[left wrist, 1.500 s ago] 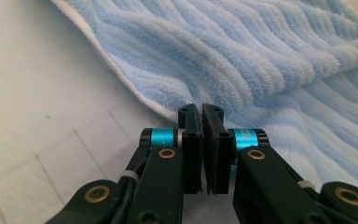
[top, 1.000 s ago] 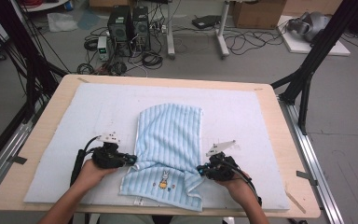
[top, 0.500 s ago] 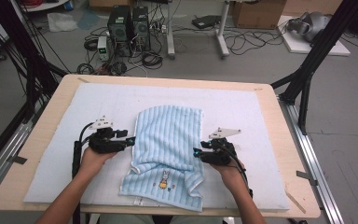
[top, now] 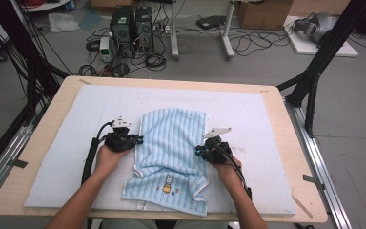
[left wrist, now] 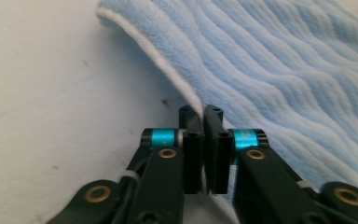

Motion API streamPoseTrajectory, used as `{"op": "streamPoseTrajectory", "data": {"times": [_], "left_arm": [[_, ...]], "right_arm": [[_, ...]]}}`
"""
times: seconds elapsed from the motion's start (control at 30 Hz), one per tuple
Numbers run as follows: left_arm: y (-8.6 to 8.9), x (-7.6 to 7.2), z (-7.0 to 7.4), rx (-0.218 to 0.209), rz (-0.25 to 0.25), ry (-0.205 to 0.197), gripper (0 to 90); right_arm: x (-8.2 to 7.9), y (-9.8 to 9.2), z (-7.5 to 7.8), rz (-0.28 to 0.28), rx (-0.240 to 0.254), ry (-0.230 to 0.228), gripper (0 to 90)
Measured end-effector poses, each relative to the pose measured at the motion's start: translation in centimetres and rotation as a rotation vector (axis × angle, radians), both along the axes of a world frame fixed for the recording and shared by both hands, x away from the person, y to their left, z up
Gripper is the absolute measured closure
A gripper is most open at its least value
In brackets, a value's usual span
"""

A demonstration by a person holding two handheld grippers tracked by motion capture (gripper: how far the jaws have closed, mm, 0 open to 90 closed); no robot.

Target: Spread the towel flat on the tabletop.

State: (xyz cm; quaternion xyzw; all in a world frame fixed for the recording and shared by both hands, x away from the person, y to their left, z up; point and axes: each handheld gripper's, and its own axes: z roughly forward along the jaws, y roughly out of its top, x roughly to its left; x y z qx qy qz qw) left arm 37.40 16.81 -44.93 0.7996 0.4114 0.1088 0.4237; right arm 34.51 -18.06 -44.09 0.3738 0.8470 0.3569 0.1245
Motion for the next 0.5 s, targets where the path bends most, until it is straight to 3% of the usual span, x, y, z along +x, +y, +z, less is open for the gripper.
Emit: {"op": "streamPoseTrajectory", "data": {"times": [0.2,0.37,0.47,0.5], "left_arm": [[0.7,-1.3,0.3,-0.019,-0.084,0.082,87.0],[1.2,-2.6,0.0,-0.086,-0.156,0.148,86.7],[1.2,-2.9,0.1,-0.097,-0.181,0.158,83.7],[1.2,-2.7,0.2,-0.105,-0.171,0.151,77.5]], "right_arm": [[-1.1,-0.6,0.4,0.055,-0.001,0.051,86.6],[-2.7,-1.7,0.5,0.094,0.010,0.097,86.5],[-3.3,-2.2,0.5,0.106,0.018,0.107,85.2],[-3.4,-2.3,0.6,0.108,0.024,0.098,81.6]]}}
